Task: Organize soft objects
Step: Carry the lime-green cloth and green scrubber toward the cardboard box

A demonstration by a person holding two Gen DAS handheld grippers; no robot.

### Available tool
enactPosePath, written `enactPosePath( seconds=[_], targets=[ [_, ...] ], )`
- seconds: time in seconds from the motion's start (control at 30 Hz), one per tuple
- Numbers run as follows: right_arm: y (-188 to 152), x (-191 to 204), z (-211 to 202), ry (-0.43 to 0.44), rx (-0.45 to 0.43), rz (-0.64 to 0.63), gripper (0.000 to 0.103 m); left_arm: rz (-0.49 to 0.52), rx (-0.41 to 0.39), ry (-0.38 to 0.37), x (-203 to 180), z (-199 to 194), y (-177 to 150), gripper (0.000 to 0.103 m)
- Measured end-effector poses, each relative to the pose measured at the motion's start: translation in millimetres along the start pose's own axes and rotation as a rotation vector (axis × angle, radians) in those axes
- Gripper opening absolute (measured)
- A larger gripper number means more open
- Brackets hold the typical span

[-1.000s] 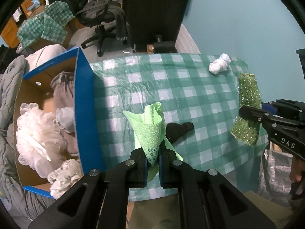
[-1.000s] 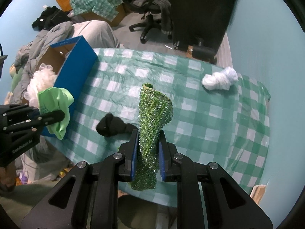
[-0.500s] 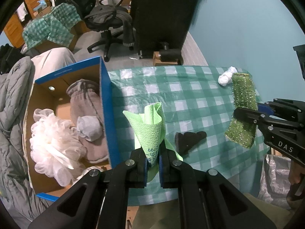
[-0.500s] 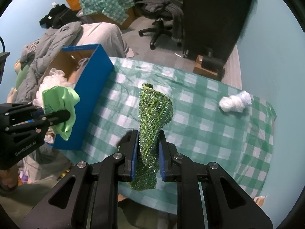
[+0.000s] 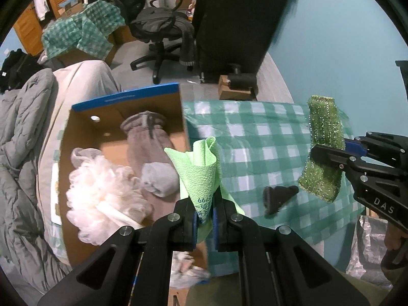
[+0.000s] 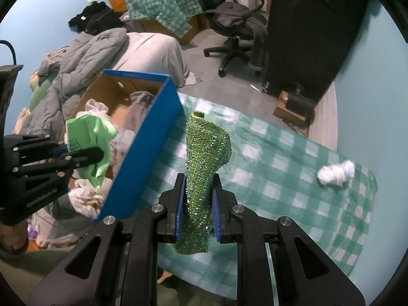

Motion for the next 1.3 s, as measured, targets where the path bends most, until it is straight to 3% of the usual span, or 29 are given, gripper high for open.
enactPosePath(
  seconds=[0.67,1.23,1.3],
  targets=[
    [48.1,97.2,50.0,0.089,0.028,-0.124,0.017,-0.095,0.014,0.048,88.5,7.4,-13.4,0.009],
    [72.4,144.8,97.0,0.14,0.092,-0.187,0.018,-0.155,0.053,0.046,123.2,28.1,-23.2,0.01],
    [73.3,148.6,99.9,0.147,0.095,-0.193,0.018,-0.163,0.056,0.052,126.2,30.1,-23.6,0.015]
  ],
)
Point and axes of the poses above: each gripper's, at about its wrist camera, not at the fingertips, and z roughly the way its jaws point, x to its left, y to its top, the point moved 8 cm from there along z, roughly the way its jaws point, and after that the axes turned 7 degrees about z, right-handed, at the moved point
